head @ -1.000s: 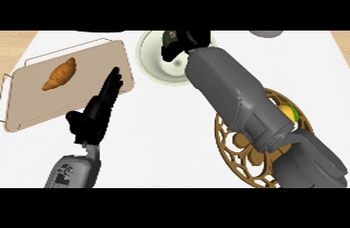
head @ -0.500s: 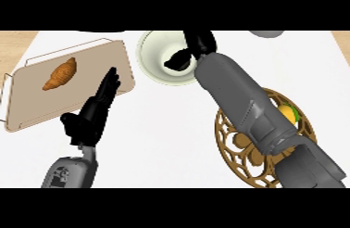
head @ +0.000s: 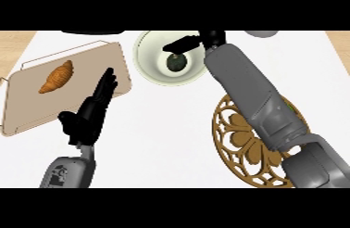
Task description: Pick the squash from the placemat and place it in the bowl
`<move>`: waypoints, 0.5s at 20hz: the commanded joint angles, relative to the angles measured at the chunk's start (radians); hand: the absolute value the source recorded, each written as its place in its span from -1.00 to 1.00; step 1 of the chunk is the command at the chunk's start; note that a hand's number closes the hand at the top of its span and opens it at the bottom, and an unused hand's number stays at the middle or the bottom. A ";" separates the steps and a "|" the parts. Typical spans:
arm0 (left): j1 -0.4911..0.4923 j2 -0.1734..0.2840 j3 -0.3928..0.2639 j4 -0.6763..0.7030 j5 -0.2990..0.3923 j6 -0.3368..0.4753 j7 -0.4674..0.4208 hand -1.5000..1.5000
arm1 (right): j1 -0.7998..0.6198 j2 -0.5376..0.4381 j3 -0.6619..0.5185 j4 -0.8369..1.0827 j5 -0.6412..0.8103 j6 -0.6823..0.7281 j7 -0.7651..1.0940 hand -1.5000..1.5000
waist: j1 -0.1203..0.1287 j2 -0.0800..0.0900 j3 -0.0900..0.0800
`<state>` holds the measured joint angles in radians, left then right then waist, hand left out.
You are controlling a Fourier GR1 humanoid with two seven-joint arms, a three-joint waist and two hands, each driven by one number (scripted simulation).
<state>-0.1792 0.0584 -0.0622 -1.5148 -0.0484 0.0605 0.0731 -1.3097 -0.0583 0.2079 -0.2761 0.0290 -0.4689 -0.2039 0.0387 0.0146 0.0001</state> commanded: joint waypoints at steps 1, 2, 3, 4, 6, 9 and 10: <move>0.011 0.009 0.004 -0.040 0.013 -0.013 0.032 0.00 | 0.018 -0.044 -0.082 -0.020 -0.061 0.055 -0.035 -1.00 | -0.012 -0.007 0.000; 0.048 -0.004 -0.007 -0.029 -0.006 0.004 0.004 0.00 | 0.027 0.003 -0.074 -0.023 -0.051 0.032 -0.005 -1.00 | -0.017 -0.010 0.000; 0.029 0.014 0.015 -0.029 0.020 -0.021 -0.005 0.00 | -0.014 -0.048 -0.102 -0.024 -0.075 0.089 0.021 -1.00 | -0.015 -0.008 0.000; -0.052 0.022 0.052 0.026 0.031 -0.017 0.009 0.00 | 0.008 -0.052 -0.121 0.003 -0.087 0.108 -0.036 -1.00 | -0.010 -0.001 0.000; 0.059 -0.009 -0.001 -0.031 -0.019 0.024 -0.022 0.00 | 0.070 -0.069 -0.143 -0.056 -0.116 0.152 -0.045 -1.00 | -0.024 -0.011 0.000; 0.030 0.000 -0.015 -0.094 -0.007 0.001 0.071 0.00 | 0.092 -0.089 -0.163 -0.062 -0.128 0.230 -0.078 -1.00 | -0.019 -0.010 0.000; 0.089 0.023 0.020 -0.100 0.024 -0.021 0.017 0.00 | 0.110 -0.094 -0.143 -0.141 -0.126 0.259 -0.010 -1.00 | -0.037 -0.019 0.000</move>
<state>-0.1415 0.0594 -0.0596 -1.5612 -0.0500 0.0636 0.0904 -1.2475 -0.1303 0.0776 -0.3408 -0.0763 -0.2928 -0.2338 0.0160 0.0039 0.0003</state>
